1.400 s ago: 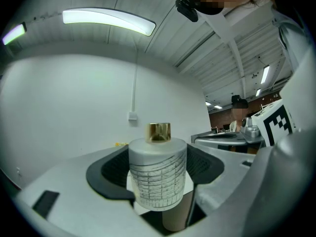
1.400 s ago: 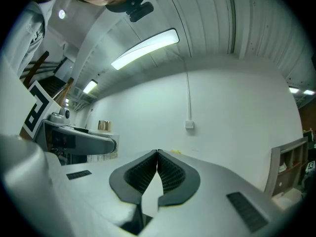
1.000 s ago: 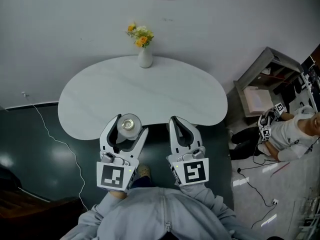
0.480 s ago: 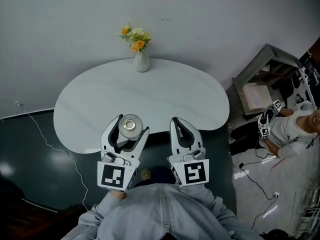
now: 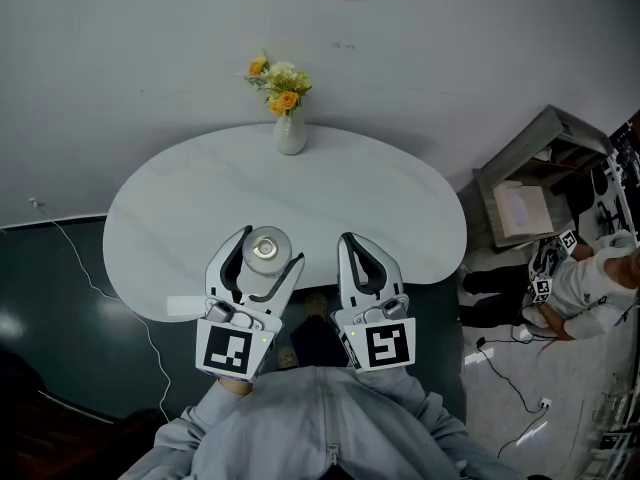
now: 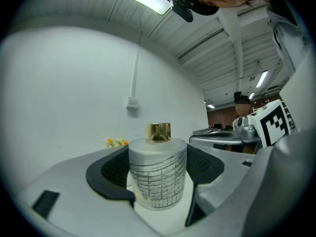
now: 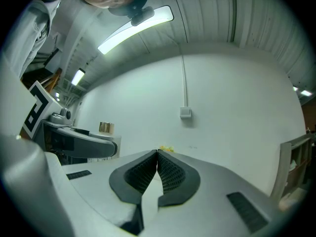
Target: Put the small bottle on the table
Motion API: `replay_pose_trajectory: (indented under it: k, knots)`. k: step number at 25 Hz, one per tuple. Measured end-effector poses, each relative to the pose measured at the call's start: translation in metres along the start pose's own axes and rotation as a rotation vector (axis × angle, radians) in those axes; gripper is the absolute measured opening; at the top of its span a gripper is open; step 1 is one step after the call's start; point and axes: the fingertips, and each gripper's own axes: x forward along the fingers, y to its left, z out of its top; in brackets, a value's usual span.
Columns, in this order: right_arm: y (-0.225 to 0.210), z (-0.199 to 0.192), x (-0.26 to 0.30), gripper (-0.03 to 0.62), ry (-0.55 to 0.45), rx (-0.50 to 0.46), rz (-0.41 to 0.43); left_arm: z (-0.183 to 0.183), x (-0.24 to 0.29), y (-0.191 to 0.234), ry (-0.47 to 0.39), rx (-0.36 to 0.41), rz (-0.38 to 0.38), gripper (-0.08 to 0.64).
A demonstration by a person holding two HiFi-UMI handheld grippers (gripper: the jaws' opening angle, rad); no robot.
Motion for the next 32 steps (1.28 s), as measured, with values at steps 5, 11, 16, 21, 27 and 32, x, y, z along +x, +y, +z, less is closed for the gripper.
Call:
replay_pose_trajectory:
  k: [5,11,16,21,27,32]
  knots:
    - [-0.021,-0.010,0.041,0.027,-0.004,-0.008,0.023,-0.003,0.041,0.020,-0.010,0.005,0.023,0.331]
    - [-0.049,-0.022,0.087,0.026,-0.001,-0.008,0.049,-0.008,0.087,0.039,-0.007,0.004,0.050,0.331]
    - [-0.069,-0.030,0.119,0.026,-0.008,0.035,0.078,-0.015,0.125,0.047,0.000,0.012,0.073,0.331]
    - [-0.085,-0.042,0.145,0.027,-0.013,0.039,0.119,-0.024,0.153,0.055,0.001,0.019,0.098,0.331]
    - [-0.094,-0.054,0.163,0.026,-0.015,0.052,0.148,-0.032,0.175,0.060,-0.007,0.020,0.107,0.331]
    - [-0.095,-0.065,0.174,0.027,0.010,0.060,0.164,-0.043,0.187,0.066,0.016,0.026,0.095,0.331]
